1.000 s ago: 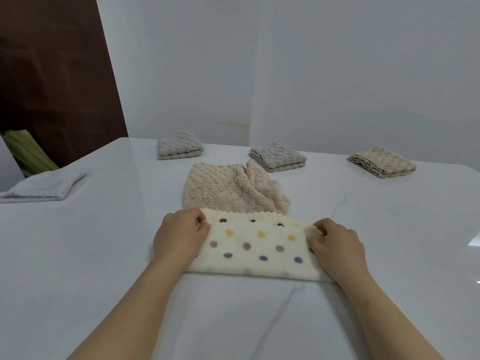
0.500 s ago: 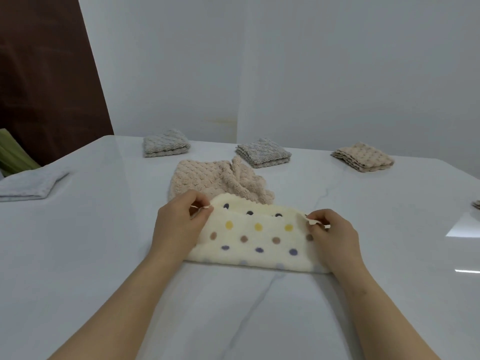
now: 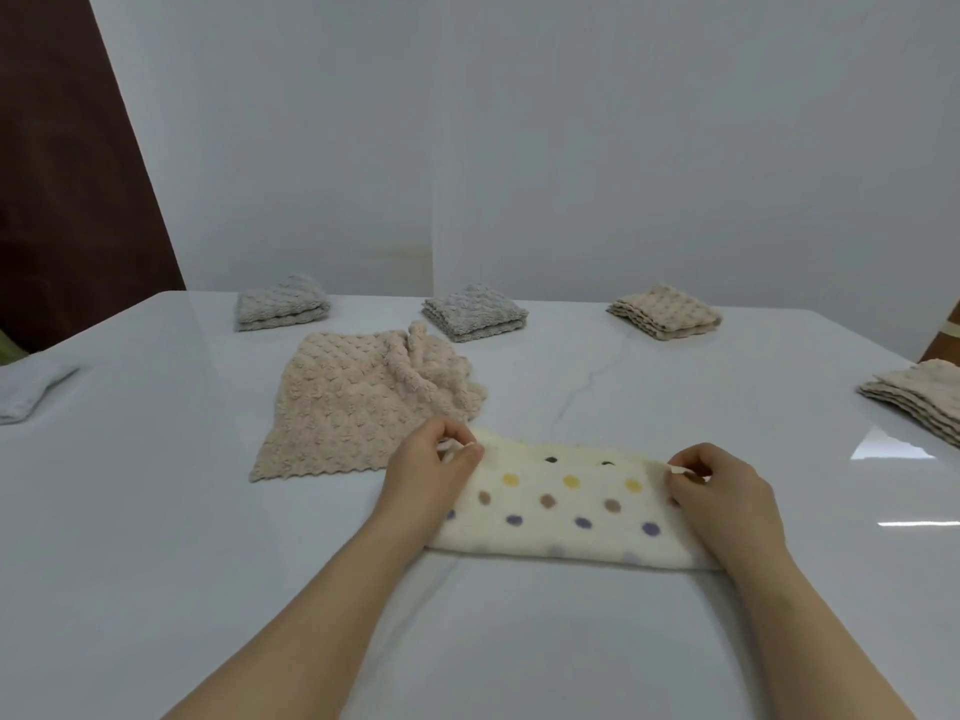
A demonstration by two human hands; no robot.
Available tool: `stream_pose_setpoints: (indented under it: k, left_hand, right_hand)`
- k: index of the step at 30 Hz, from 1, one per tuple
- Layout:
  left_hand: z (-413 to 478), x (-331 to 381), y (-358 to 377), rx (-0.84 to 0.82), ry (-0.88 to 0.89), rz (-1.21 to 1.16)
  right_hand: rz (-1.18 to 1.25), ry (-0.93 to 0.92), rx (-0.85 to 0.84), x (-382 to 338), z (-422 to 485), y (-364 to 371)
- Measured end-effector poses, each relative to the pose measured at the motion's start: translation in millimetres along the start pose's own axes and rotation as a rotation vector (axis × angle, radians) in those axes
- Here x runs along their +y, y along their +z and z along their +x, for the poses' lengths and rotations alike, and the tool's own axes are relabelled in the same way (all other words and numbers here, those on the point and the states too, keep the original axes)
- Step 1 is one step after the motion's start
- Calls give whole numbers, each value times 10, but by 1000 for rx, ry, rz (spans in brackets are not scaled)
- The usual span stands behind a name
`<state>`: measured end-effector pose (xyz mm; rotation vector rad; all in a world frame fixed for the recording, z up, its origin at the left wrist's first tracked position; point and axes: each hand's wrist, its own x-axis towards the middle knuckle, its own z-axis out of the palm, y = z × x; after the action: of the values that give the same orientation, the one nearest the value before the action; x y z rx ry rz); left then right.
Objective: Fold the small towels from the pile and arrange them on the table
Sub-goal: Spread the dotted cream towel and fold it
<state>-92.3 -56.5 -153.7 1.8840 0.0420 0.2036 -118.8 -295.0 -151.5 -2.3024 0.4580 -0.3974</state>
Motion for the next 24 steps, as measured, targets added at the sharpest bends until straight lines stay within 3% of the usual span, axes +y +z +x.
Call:
stream_pose_setpoints:
  k: [4, 10, 14, 19, 24]
  left_hand:
    - [101, -29, 23, 5, 120, 191]
    - [256, -125, -86, 123, 121, 315]
    - [264, -115, -91, 58, 185, 387]
    - [342, -148, -145, 57, 83, 178]
    - [417, -174, -149, 61, 47, 37]
  right_hand:
    - [-133, -38, -7, -55, 29, 92]
    - [-249, -61, -103, -160, 148, 196]
    - [-161, -48, -154, -155, 242, 148]
    - [151, -82, -105, -179, 281, 78]
    - [141, -34, -42, -137, 346, 171]
